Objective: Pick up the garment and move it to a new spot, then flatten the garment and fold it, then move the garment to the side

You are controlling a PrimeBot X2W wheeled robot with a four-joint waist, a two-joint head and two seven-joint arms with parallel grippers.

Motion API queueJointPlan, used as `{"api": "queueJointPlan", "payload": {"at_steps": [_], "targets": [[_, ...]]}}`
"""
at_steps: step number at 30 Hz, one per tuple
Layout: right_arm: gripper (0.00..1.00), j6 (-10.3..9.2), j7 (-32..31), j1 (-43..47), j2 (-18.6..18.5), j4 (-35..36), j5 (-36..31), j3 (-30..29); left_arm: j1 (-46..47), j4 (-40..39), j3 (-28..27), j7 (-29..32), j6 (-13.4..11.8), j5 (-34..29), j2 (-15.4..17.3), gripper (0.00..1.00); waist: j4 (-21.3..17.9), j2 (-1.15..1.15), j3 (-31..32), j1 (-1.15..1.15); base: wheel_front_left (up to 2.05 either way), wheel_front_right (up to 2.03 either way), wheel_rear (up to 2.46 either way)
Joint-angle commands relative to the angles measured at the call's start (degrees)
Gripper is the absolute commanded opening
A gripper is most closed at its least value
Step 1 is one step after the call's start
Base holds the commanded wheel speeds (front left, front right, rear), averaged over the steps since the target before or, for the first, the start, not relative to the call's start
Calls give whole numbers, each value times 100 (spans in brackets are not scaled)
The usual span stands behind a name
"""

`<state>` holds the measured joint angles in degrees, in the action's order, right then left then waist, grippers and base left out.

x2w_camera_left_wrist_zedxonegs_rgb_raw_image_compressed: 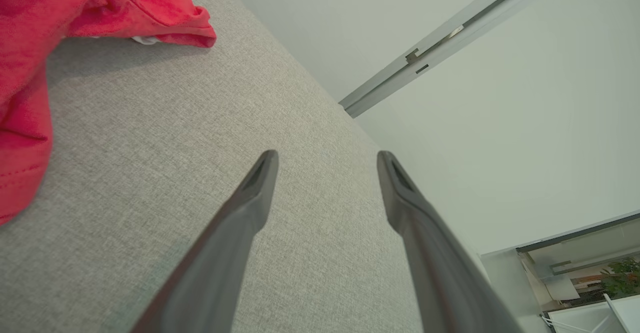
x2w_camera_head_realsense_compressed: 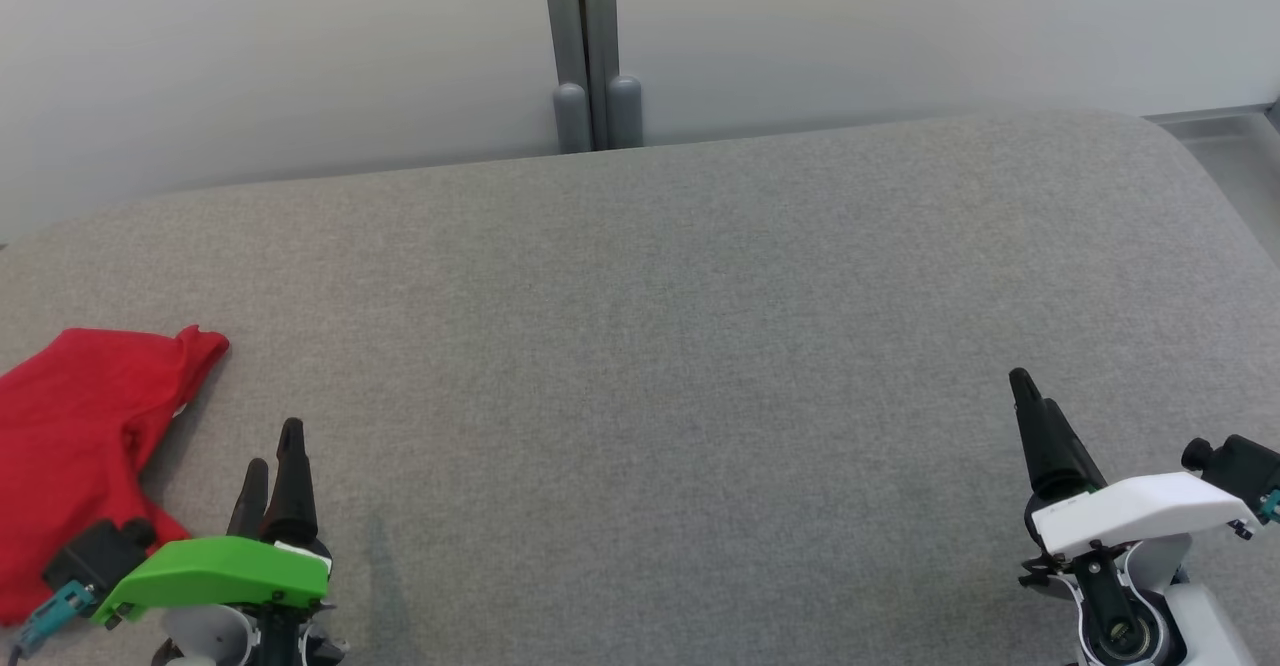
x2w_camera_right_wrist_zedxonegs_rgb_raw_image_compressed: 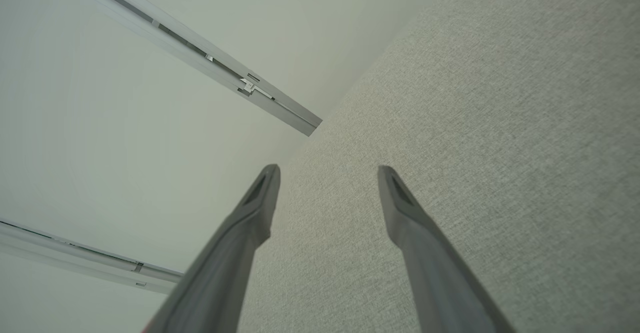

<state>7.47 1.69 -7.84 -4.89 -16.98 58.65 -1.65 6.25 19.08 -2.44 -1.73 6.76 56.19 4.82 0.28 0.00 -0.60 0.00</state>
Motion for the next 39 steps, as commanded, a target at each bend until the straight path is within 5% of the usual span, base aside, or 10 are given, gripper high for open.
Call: {"api": "queueJointPlan", "payload": {"at_steps": [1, 39], "targets": [[100, 1, 74, -178, -66, 46, -258, 30, 208, -28, 25, -74, -39, -260, 101, 100, -1, 0, -2, 0, 0, 0, 0], [100, 2, 736, 34, 203, 105, -3247, 124, 64, 164, 611, -731, -422, -2920, 83, 100, -21, 0, -14, 0, 0, 0, 0]]}}
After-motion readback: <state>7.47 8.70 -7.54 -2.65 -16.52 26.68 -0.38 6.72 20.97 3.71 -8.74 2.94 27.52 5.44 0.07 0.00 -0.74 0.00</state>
